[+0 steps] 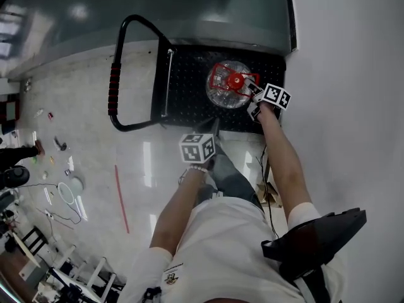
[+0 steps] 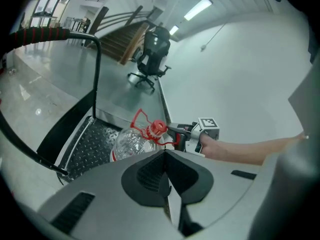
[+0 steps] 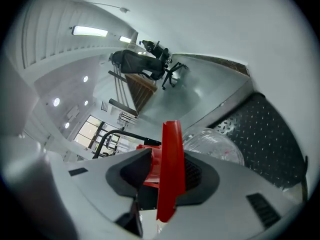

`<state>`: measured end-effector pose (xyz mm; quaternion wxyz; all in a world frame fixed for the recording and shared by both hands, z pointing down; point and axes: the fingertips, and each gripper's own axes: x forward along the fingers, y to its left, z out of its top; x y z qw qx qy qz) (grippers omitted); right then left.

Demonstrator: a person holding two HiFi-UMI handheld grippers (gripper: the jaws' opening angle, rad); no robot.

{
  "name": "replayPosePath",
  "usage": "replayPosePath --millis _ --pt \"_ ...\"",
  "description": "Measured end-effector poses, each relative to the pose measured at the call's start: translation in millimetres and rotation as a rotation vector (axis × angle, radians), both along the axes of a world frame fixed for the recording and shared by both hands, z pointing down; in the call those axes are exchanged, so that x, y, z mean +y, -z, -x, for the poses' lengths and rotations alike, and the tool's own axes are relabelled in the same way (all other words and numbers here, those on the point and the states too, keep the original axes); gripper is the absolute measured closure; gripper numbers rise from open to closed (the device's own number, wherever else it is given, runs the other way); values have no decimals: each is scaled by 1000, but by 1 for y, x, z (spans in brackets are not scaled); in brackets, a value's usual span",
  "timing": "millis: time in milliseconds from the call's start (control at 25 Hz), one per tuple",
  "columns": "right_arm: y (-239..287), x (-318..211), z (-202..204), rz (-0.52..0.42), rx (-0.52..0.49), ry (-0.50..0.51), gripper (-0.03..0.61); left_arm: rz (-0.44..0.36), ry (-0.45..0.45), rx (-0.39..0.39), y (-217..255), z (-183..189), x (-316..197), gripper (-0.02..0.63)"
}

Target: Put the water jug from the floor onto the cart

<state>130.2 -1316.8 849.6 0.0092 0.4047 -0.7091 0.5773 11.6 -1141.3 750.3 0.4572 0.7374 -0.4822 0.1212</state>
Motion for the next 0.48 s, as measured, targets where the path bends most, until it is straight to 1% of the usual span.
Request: replayPosePath --millis 120,240,280,360,480 --pt "-9 -16 7 -3 9 19 421 11 -19 -7 -8 -3 -16 614" --pt "-14 -41 12 -10 19 13 357 14 -18 -13 -15 2 -35 614" --pt "-14 -44 10 -9 30 10 350 15 -14 -15 -15 4 -36 612" --pt "-17 -43 2 -2 75 -7 330 17 -6 -19 -15 8 -33 614" --pt "-14 -36 -24 -14 172 -63 322 -1 16 -14 -7 12 -27 613"
